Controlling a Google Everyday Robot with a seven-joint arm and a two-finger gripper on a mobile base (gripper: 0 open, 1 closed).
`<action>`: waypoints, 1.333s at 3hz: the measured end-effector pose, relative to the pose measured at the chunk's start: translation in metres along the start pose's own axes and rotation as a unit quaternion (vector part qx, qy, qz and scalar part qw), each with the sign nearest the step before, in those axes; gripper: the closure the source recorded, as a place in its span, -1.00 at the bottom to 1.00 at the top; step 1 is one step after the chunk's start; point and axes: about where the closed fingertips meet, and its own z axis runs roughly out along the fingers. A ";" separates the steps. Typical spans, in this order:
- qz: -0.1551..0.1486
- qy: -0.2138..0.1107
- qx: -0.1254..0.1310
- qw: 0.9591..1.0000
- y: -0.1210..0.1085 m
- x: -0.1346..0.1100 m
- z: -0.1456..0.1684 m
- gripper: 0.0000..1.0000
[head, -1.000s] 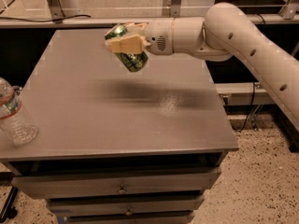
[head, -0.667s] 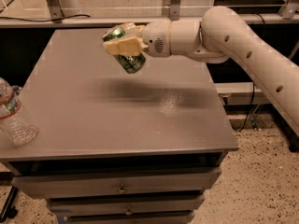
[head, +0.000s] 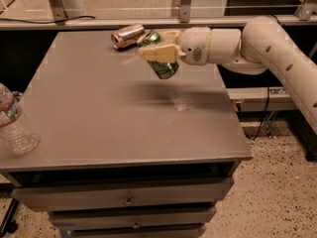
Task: Place green can upright
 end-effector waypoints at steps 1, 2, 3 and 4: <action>-0.001 -0.010 0.012 1.000 -0.010 0.009 -0.038 1.00; 0.006 -0.033 0.021 0.999 -0.016 0.024 -0.068 1.00; 0.014 -0.065 0.030 0.997 -0.019 0.040 -0.089 1.00; 0.014 -0.088 0.026 0.996 -0.022 0.051 -0.102 1.00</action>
Offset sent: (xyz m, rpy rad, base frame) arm -0.0101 -0.1183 -0.0353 0.1308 -0.0108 -0.0849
